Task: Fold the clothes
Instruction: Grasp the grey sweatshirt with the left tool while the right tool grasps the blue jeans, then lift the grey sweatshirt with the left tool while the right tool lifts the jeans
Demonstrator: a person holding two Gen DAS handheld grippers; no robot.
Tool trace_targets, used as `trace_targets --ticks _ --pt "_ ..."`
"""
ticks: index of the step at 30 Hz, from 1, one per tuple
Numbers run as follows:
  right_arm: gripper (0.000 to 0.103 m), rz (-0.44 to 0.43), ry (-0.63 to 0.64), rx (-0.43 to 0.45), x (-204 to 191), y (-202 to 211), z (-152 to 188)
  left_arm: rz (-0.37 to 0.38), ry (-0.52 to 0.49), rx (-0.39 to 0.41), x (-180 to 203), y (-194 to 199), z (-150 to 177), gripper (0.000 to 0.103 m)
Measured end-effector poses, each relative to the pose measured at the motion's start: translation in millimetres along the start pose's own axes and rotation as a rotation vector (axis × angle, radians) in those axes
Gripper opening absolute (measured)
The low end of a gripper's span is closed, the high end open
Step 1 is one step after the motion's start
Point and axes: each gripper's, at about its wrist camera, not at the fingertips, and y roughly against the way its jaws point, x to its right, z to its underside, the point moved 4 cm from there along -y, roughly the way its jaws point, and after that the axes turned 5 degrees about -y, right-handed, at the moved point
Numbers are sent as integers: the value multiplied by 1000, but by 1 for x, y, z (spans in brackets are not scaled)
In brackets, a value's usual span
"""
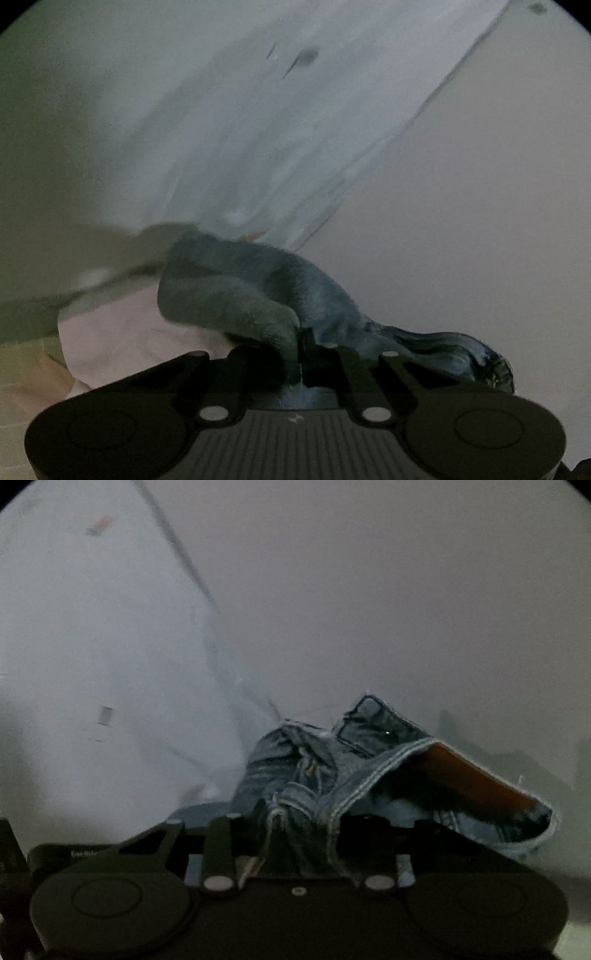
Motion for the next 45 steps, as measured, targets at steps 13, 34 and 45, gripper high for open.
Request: trace_targets --ticks 13,34,45 --pt "32 -346 158 215 -129 179 -58 15 -7 252 72 238 -5 7" --pt "32 -679 122 92 -310 315 31 -269 -59 708 31 586 32 7" --pt "32 -887 184 -148 -435 335 142 -594 46 784 -36 722 79 7"
